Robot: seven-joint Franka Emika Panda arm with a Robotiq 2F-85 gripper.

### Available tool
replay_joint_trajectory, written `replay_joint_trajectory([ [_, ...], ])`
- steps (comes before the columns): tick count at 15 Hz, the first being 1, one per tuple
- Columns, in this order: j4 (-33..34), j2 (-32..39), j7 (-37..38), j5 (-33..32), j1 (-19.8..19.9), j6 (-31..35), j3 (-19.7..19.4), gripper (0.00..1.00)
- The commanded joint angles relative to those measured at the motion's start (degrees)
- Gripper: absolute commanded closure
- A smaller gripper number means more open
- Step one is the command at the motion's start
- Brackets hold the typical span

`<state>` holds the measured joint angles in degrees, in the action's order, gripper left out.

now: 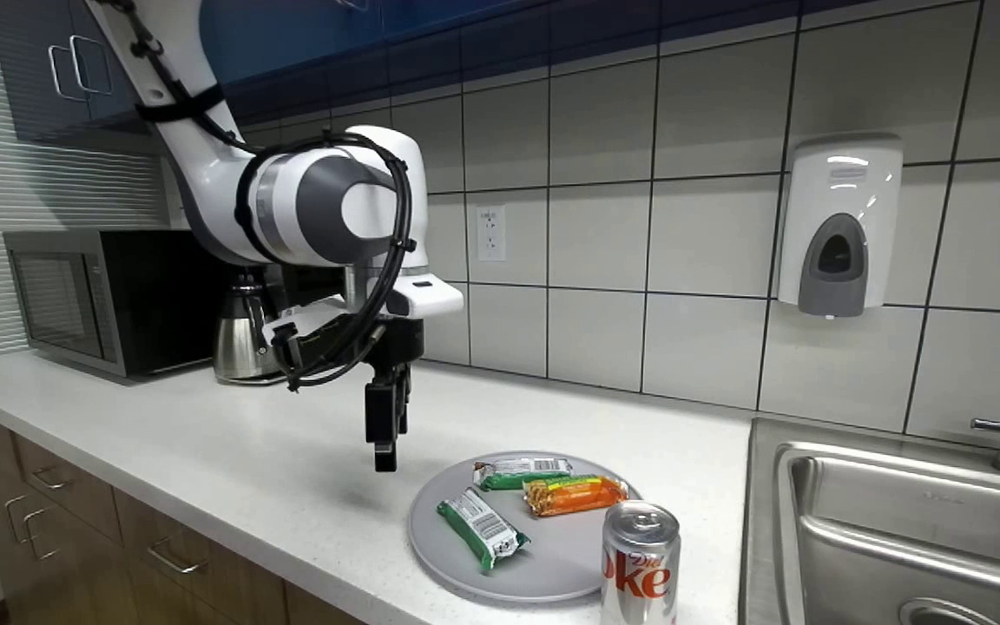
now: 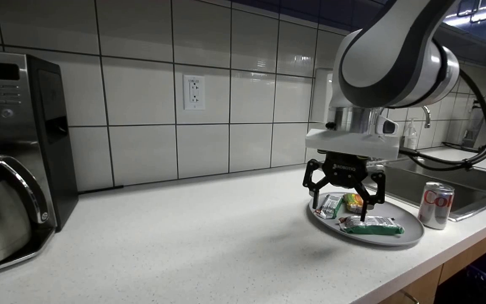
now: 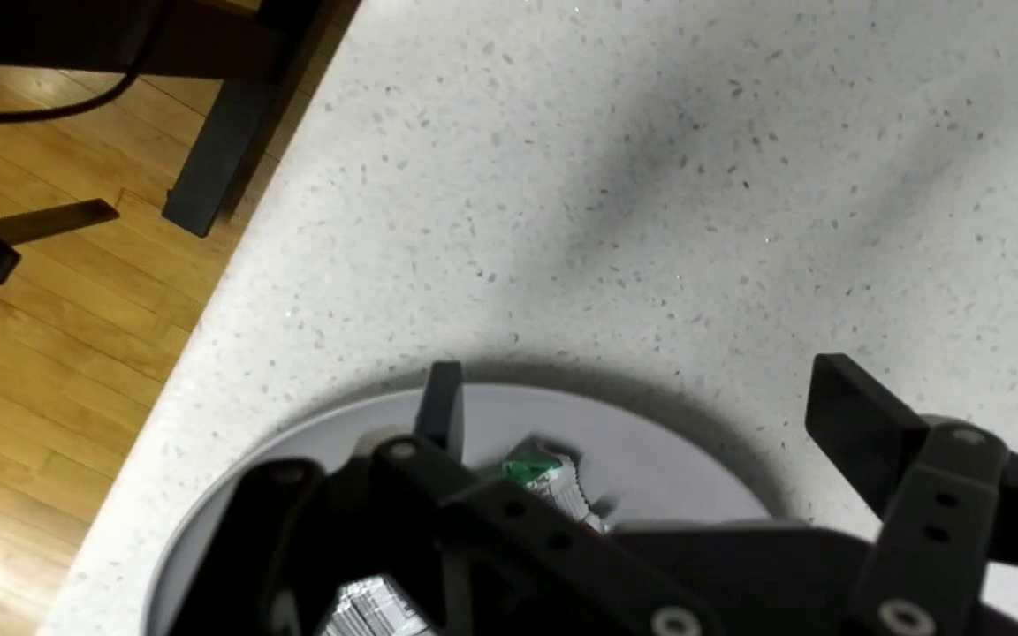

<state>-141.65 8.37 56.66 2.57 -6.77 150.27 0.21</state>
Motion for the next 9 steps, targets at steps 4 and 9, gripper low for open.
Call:
replay_joint_trajectory([
  [4,-2.4,-4.0,-25.7,10.2,1.7,-2.0,2.8,0.0],
  [9,-2.5,-4.6,-37.2,10.6,1.2,-5.3,2.7,0.0],
])
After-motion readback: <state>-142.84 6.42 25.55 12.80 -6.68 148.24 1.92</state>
